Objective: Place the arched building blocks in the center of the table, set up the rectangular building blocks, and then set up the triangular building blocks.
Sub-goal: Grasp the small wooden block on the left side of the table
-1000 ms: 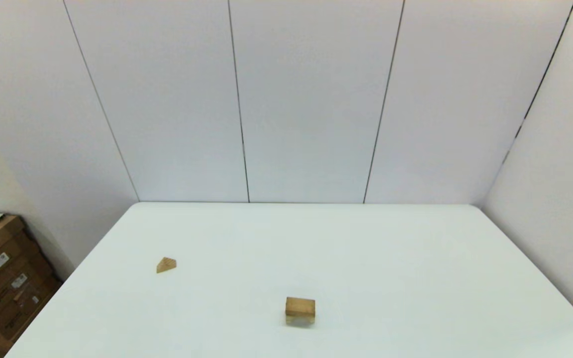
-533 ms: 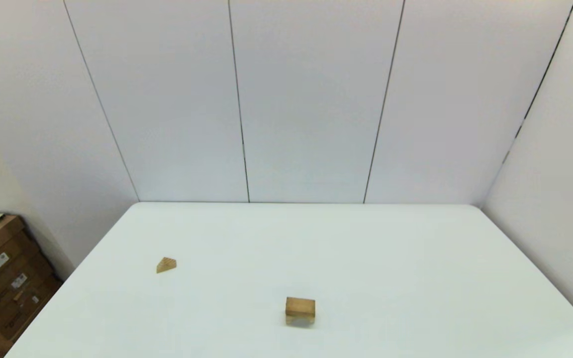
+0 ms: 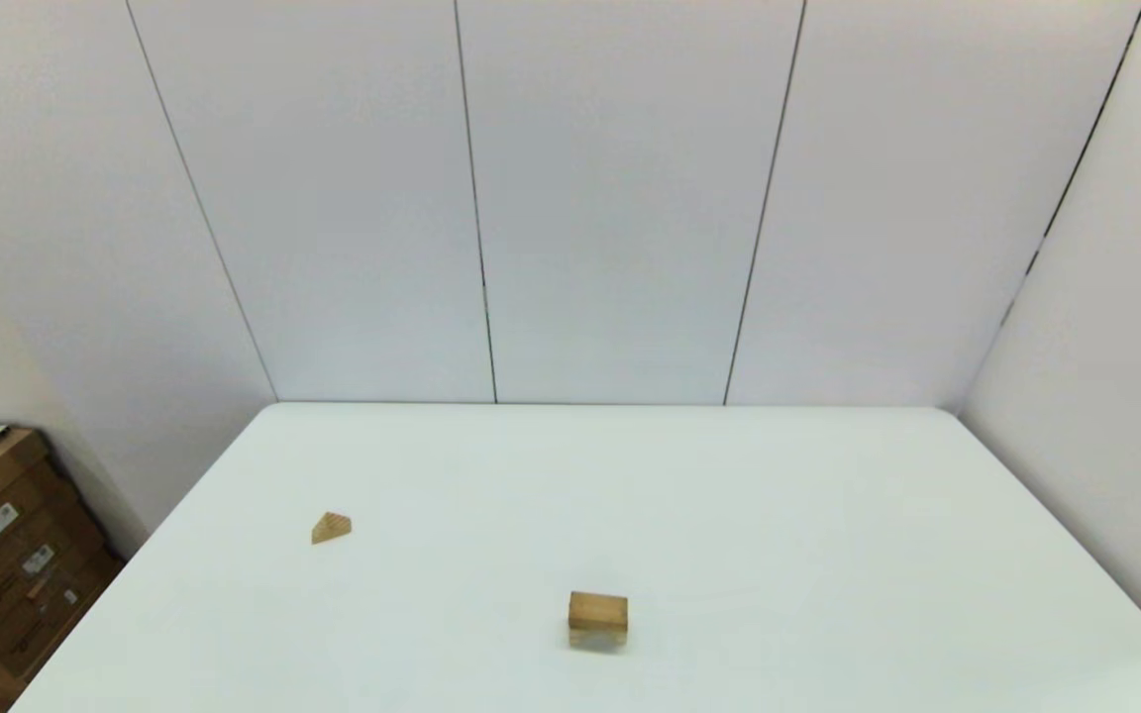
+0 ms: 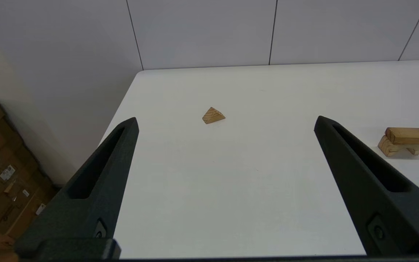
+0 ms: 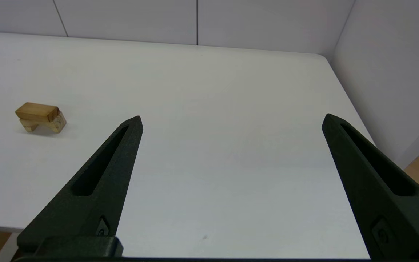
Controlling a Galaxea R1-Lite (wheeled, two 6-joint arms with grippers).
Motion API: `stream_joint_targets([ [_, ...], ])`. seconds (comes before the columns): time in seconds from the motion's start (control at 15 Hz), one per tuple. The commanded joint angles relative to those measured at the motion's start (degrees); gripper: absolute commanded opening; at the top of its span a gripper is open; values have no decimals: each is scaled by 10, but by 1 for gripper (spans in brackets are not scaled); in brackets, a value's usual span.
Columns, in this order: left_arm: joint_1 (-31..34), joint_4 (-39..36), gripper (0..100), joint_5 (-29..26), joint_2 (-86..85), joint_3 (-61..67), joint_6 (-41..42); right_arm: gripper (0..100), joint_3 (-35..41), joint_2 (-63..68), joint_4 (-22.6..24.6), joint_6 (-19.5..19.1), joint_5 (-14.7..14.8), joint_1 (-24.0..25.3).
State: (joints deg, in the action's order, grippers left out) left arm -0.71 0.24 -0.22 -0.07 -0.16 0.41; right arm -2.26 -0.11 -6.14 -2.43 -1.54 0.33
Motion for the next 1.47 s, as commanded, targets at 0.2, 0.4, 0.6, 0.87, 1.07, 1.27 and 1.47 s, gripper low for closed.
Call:
stream_joint_targets([
  [0.2, 0, 0, 100, 0, 1, 0, 1, 100, 1, 0, 0, 2, 1, 0],
  [0.4, 0, 0, 100, -1, 1, 0, 3, 100, 2, 0, 10, 13, 7, 0],
  [0.6, 0, 1, 100, 0, 1, 0, 7, 100, 3, 0, 11, 13, 7, 0],
  [0.87, 0, 1, 100, 0, 1, 0, 6, 100, 3, 0, 11, 13, 7, 0],
  [1.07, 0, 9, 100, -1, 1, -9, 8, 100, 3, 0, 11, 13, 7, 0],
  [1.27, 0, 73, 100, -7, 10, -61, 7, 100, 3, 0, 11, 13, 7, 0],
  [1.47, 0, 101, 100, -7, 44, -106, 3, 100, 3, 0, 11, 13, 7, 0],
])
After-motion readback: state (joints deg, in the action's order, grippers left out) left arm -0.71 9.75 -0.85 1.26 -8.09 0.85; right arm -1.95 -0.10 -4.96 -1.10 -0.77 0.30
